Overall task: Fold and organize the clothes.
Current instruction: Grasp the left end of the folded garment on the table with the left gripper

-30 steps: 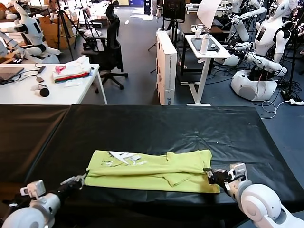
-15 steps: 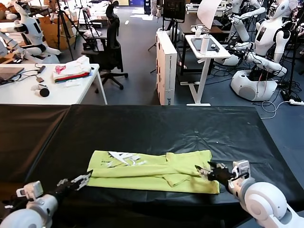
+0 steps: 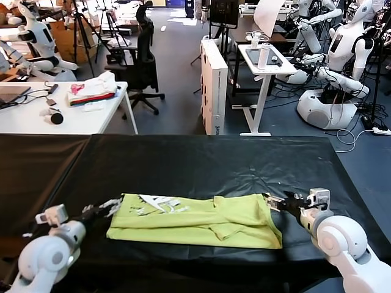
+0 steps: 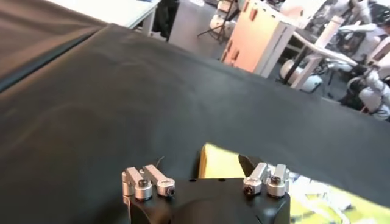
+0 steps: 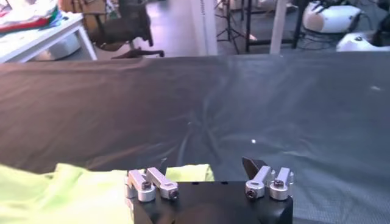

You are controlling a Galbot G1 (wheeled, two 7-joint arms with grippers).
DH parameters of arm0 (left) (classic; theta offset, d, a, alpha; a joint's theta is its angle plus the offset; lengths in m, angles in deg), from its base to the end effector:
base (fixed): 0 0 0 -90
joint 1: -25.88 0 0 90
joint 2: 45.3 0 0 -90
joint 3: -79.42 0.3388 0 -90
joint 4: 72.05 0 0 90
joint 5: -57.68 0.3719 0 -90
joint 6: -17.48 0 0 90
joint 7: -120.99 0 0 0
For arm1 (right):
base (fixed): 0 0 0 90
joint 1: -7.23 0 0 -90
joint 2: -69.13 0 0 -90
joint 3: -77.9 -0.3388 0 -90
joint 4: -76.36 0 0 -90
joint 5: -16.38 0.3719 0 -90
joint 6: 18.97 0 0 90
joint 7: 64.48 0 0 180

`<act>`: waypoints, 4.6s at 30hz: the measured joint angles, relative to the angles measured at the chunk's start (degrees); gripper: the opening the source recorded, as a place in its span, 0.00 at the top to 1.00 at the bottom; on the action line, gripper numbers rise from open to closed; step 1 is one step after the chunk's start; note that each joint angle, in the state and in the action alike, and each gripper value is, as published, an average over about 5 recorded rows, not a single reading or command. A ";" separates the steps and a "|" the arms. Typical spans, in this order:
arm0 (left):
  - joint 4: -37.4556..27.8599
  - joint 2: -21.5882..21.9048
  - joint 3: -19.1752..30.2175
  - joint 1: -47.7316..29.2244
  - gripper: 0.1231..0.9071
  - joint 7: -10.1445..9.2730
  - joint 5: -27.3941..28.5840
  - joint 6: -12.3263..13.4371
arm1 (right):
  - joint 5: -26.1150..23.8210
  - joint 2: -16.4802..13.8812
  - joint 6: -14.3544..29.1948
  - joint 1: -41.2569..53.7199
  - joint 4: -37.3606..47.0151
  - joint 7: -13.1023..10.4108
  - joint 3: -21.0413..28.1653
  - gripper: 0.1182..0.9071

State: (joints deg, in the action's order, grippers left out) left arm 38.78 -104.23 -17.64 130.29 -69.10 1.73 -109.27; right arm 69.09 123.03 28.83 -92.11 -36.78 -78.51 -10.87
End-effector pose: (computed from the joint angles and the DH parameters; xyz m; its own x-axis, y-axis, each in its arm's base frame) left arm 0.2956 0.1432 -0.2358 -0.8472 0.1518 0.5091 -0.0213 0.9479 -0.3179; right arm 0.3114 -0.1076 -0.2134 -0.8008 -0.1636 0.5762 -0.0912 0.9841 0.1527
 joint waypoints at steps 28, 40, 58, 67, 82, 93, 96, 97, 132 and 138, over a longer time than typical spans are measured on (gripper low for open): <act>-3.72 0.16 3.66 -3.07 0.06 -0.40 -0.34 -2.79 | -0.55 3.65 0.00 1.53 4.00 -1.63 2.06 0.23; -5.05 0.16 3.63 -3.49 0.35 -0.29 -0.21 -2.28 | -1.01 4.08 0.05 1.95 4.79 -1.44 2.73 0.59; -4.72 0.26 2.81 -3.36 0.97 -0.13 -0.55 -1.84 | -0.86 3.89 0.56 1.78 4.56 -1.35 0.94 0.96; -5.50 0.48 1.68 -3.48 0.97 -0.05 -0.96 -0.86 | -1.53 4.99 3.97 1.41 5.58 -1.31 0.57 0.96; -6.54 0.69 1.79 -4.58 0.73 2.69 0.61 1.81 | -3.33 4.41 13.52 0.13 5.10 7.60 0.69 0.54; -7.77 4.24 0.83 -3.97 0.02 3.77 -4.90 -0.20 | -8.19 0.94 25.81 -2.84 2.41 13.26 1.05 0.01; -7.50 7.19 -0.54 -2.44 0.00 7.84 -10.45 -1.36 | -11.71 -1.32 33.96 -5.05 1.57 15.04 0.77 0.00; -7.41 8.49 -0.98 -1.78 0.00 9.33 -12.18 -1.71 | -12.97 -2.09 37.21 -5.94 1.49 15.88 0.64 0.00; -13.16 19.67 0.36 2.15 0.00 24.89 -17.67 -5.30 | -14.78 -3.97 73.82 -28.43 5.47 31.65 -11.55 0.00; -12.84 18.84 0.24 2.83 0.00 24.82 -17.58 -5.21 | -14.75 -4.11 73.82 -28.26 5.64 31.65 -11.59 0.00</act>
State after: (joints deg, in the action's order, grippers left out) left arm 25.95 -85.39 -17.39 133.13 -44.27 -15.84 -114.49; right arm 54.34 118.92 102.65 -120.37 -31.14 -46.86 -22.46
